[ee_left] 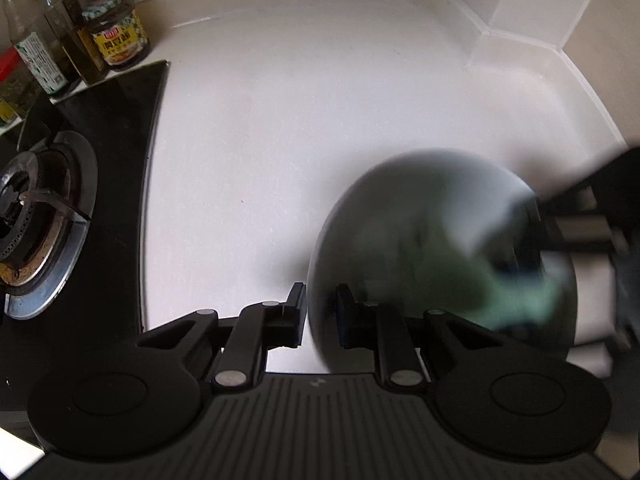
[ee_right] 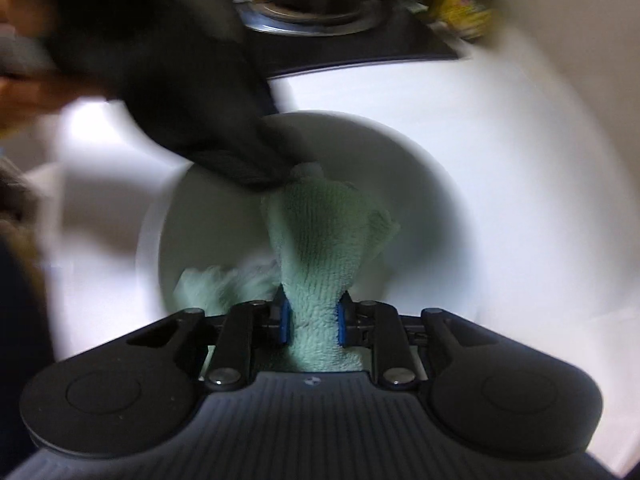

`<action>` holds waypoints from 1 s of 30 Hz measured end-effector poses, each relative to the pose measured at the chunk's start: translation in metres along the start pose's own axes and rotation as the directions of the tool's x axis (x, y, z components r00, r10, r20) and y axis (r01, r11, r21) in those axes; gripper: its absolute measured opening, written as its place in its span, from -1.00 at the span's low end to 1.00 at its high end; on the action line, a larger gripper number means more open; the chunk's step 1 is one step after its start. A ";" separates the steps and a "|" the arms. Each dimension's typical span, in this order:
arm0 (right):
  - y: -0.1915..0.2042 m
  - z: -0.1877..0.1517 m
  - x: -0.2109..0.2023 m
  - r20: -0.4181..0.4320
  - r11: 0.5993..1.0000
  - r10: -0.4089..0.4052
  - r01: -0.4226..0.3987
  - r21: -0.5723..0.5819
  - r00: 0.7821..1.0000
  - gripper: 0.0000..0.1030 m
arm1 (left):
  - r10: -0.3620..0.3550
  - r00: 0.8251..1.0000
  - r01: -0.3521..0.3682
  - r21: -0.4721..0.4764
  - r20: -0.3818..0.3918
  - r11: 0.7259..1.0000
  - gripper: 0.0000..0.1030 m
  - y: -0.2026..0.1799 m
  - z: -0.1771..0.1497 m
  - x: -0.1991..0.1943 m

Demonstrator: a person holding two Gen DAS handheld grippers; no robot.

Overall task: Clean bowl
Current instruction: 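Wipe the bowl rim with the towel in the right tool while the left tool holds the bowl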

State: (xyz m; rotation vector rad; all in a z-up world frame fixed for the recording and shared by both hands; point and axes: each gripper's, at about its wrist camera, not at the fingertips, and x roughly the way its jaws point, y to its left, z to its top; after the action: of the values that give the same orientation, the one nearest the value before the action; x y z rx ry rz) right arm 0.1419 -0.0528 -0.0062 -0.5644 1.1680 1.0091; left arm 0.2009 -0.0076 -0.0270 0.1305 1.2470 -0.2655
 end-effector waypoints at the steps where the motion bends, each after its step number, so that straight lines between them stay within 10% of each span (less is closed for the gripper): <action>1: -0.001 0.000 -0.009 0.009 1.000 0.029 -0.029 0.009 1.000 -0.67 | -0.008 1.000 0.008 0.006 0.002 1.000 -0.58 -0.001 0.000 0.000; 6: -0.016 0.000 -0.073 0.100 0.994 -0.103 0.108 -0.037 0.990 -0.67 | -0.043 0.999 0.043 0.019 -0.005 0.999 -0.64 0.003 0.000 0.001; 10: -0.029 0.016 -0.099 0.195 0.931 -0.287 0.321 -0.171 0.938 -0.67 | -0.057 0.998 0.057 0.029 -0.010 0.998 -0.64 0.004 0.000 0.003; 19: -0.028 0.049 -0.014 0.065 0.741 -0.127 0.138 -0.657 0.990 -0.66 | -0.036 0.999 0.036 -0.001 0.017 0.999 -0.56 0.004 -0.005 0.004; 30: -0.059 0.010 -0.036 -0.017 0.940 -0.133 0.121 -0.320 0.991 -0.67 | -0.007 0.999 0.007 -0.012 0.042 1.000 -0.43 -0.002 -0.003 0.006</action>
State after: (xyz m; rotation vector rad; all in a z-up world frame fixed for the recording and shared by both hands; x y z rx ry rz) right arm 0.1965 -0.0845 0.0234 -0.9083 0.9930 1.0861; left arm 0.2000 -0.0094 -0.0335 0.1092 1.2070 -0.2653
